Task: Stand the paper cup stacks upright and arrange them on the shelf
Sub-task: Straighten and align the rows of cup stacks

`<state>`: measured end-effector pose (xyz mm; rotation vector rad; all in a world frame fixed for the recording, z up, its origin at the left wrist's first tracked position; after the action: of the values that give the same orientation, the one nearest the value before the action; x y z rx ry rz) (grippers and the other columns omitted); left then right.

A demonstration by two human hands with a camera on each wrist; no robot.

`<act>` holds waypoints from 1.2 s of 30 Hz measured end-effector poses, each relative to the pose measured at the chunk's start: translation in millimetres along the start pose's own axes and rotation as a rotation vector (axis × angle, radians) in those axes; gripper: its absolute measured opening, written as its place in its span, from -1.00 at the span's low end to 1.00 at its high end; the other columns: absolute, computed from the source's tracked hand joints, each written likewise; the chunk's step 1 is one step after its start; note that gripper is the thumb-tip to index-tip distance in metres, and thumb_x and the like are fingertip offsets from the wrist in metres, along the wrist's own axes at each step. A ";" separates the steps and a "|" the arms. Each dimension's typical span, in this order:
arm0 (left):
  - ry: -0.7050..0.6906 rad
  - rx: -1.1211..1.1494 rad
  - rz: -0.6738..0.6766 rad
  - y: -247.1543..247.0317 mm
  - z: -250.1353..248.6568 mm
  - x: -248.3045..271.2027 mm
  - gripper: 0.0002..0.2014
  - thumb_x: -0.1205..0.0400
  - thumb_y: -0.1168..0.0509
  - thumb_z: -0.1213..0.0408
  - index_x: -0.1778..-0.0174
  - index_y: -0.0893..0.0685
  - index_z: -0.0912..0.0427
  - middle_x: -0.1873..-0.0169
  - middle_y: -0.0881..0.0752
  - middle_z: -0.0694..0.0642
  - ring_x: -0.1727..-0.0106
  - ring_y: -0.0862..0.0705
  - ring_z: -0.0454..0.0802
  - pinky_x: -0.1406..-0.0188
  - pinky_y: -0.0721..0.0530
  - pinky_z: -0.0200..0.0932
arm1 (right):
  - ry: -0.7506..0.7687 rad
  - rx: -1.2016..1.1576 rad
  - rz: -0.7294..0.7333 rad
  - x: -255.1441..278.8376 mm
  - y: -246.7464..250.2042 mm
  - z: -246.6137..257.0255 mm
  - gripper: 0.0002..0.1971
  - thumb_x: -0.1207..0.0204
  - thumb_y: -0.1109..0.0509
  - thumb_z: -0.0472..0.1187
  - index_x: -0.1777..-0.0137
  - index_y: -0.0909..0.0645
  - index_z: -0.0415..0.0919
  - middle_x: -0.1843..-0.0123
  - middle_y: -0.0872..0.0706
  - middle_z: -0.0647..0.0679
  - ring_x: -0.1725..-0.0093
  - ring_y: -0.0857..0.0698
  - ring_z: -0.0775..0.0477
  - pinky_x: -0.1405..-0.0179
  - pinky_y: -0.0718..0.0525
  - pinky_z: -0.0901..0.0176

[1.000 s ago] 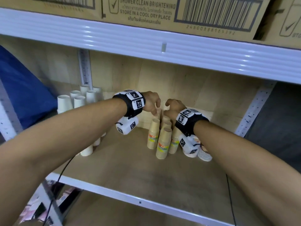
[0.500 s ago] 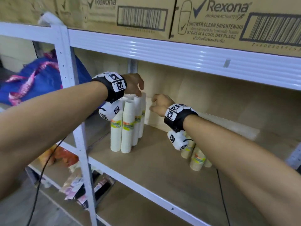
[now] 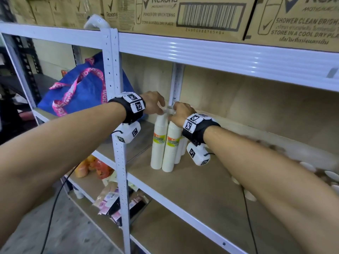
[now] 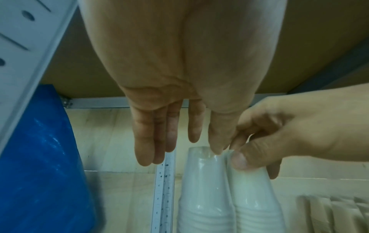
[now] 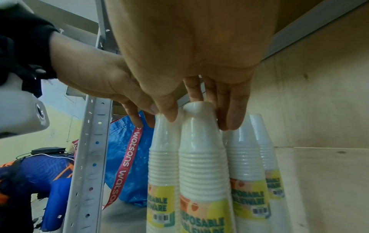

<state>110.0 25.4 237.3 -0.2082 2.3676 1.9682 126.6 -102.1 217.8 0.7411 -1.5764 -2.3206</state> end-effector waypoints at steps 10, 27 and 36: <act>-0.116 0.023 0.172 -18.3 -15.8 -7.3 -0.63 -0.49 -0.48 0.11 -0.23 -0.67 -0.05 -0.05 -0.72 0.09 0.10 -0.77 0.10 0.30 -0.71 -0.13 | -0.054 0.091 0.148 -18.5 -12.9 -1.5 -0.60 -0.47 -0.48 -0.04 -0.20 -0.67 -0.29 -0.15 -0.73 -0.15 -0.20 -0.70 -0.13 0.02 -0.63 0.17; -0.228 0.097 0.292 -20.2 -63.5 -34.3 -0.64 -0.53 -0.50 0.19 -0.23 -0.69 0.10 -0.06 -0.75 0.17 0.23 -0.84 0.08 0.13 -0.81 -0.12 | -0.087 0.076 0.253 -13.0 29.1 -41.2 -0.66 -0.22 -0.65 -0.06 0.08 -0.68 -0.19 0.14 -0.71 -0.08 0.18 -0.74 -0.09 0.13 -0.77 0.01; -0.349 0.135 0.210 -21.0 -136.7 -59.6 -0.66 -0.54 -0.49 0.23 -0.24 -0.69 0.11 -0.18 -0.68 0.16 0.26 -0.79 0.07 0.26 -0.78 -0.14 | -0.228 0.150 0.180 -5.8 60.9 -109.8 -0.50 -0.26 -0.66 -0.08 -0.16 -0.64 -0.22 0.06 -0.70 -0.07 0.19 -0.71 -0.06 0.32 -0.68 0.16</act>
<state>177.7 -108.5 249.9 0.3737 2.3504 1.7348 184.8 -210.5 243.5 0.3546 -1.8463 -2.2388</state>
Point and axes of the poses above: each hand's wrist, its own x-axis away from the middle knuckle, its own y-axis out of the back of the hand, z = x × y, the point moved 7 cm from there along -x, towards the middle knuckle
